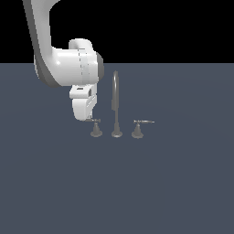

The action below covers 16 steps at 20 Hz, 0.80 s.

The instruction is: Turn on the faucet by rotating a designated handle.

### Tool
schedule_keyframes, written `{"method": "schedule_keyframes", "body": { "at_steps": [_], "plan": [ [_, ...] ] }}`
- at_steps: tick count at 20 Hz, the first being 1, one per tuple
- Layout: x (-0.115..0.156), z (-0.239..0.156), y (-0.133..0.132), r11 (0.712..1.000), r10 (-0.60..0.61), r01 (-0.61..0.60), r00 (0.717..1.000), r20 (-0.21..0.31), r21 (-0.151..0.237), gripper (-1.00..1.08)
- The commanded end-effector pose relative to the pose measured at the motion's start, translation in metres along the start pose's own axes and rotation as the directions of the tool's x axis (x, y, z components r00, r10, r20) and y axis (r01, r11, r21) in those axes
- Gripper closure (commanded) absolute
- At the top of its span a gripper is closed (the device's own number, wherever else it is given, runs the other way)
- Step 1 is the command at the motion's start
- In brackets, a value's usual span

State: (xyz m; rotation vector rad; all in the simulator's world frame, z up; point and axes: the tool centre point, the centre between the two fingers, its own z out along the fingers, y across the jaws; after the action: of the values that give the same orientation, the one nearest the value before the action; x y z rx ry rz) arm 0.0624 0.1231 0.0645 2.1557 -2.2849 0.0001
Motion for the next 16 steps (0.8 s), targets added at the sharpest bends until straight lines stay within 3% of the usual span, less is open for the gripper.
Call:
{"method": "schedule_keyframes", "body": {
  "at_steps": [1,14,16],
  "plan": [
    [0.0,0.0,0.0,1.0,-0.001,0.001,1.0,0.0,0.0,1.08],
    [-0.017,0.0,0.036,1.0,-0.001,0.001,1.0,0.0,0.0,1.08],
    [-0.011,-0.005,0.025,1.0,0.007,-0.007,1.0,0.002,0.017,1.08]
  ]
}}
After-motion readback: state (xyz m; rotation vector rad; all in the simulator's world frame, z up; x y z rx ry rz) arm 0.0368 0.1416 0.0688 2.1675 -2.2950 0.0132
